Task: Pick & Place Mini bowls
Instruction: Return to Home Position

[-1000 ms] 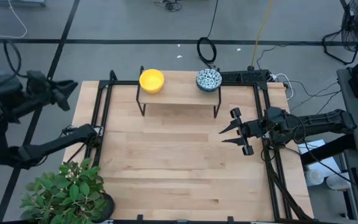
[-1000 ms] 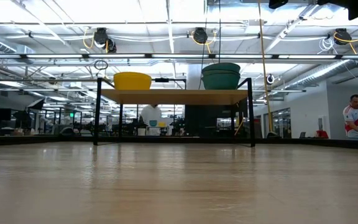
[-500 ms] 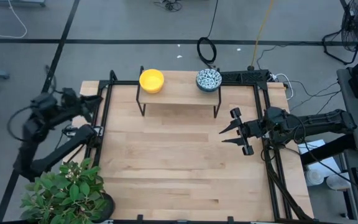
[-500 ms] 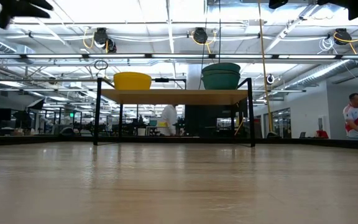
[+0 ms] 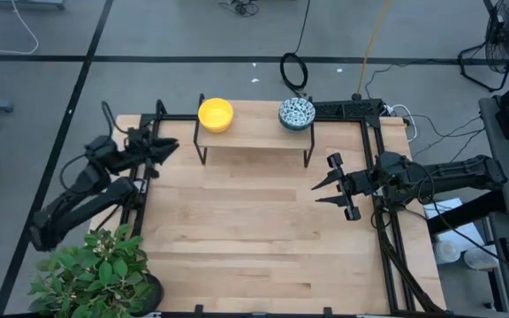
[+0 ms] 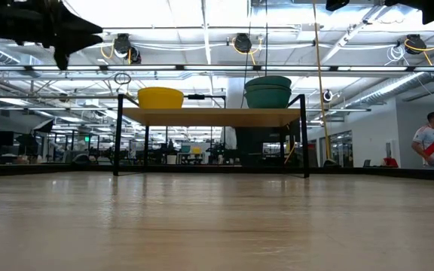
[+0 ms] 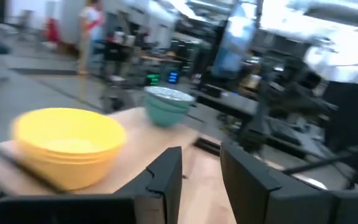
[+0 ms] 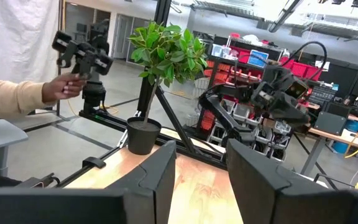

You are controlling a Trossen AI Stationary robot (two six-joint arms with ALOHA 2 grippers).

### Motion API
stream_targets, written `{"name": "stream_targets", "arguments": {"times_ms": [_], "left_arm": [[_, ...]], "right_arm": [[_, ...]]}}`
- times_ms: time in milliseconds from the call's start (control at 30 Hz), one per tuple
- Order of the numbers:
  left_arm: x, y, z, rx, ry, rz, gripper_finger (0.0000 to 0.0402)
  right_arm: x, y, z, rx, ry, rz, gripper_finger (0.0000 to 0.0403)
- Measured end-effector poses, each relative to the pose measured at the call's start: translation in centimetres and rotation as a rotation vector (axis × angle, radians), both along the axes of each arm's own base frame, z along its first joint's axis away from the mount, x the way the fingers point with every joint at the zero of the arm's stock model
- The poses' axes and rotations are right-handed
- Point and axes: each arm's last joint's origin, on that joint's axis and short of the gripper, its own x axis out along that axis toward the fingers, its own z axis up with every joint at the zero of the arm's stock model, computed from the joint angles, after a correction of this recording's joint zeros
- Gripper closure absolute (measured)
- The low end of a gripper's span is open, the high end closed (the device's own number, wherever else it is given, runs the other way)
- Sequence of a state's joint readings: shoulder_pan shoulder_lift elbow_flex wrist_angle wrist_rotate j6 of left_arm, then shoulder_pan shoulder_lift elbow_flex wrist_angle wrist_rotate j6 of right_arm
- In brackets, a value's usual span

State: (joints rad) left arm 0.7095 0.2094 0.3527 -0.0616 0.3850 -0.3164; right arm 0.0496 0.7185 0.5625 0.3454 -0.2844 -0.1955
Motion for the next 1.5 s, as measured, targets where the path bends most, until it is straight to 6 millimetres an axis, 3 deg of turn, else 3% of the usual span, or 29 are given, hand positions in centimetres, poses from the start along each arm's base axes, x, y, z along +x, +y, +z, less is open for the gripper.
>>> {"name": "stream_targets", "arguments": {"times_ms": [233,467,600,733,833,1033,1500], "left_arm": [[3.2,-1.6,-1.2,0.064,0.041,-0.136,0.0289],[5.4,-4.7,0.3,0.266,0.101,-0.243,0.0289],[4.9,-5.6,1.6,0.291,0.175,-0.224,0.0289],[3.2,-5.6,2.6,0.263,0.252,-0.204,0.0289],[2.1,-5.6,2.9,0.259,0.208,-0.207,0.0289],[0.9,-5.5,0.7,0.27,0.183,-0.179,0.0289],[0.7,-5.3,-4.5,0.25,0.138,-0.133,0.0289]], "right_arm": [[0.1,-0.1,-0.2,0.004,0.02,-0.046,0.0273],[0.1,-0.3,-0.4,0.037,0.046,-0.097,0.0273],[0.1,-0.3,-0.4,0.063,0.061,-0.092,0.0273],[-0.1,-0.3,-0.5,0.054,0.075,-0.087,0.0273],[-0.5,-0.2,-0.2,0.052,0.056,-0.057,0.0273],[-2.0,-0.2,0.4,0.054,0.02,-0.038,0.0273],[-3.5,-0.3,0.6,0.053,0.026,-0.034,0.0273]]}}
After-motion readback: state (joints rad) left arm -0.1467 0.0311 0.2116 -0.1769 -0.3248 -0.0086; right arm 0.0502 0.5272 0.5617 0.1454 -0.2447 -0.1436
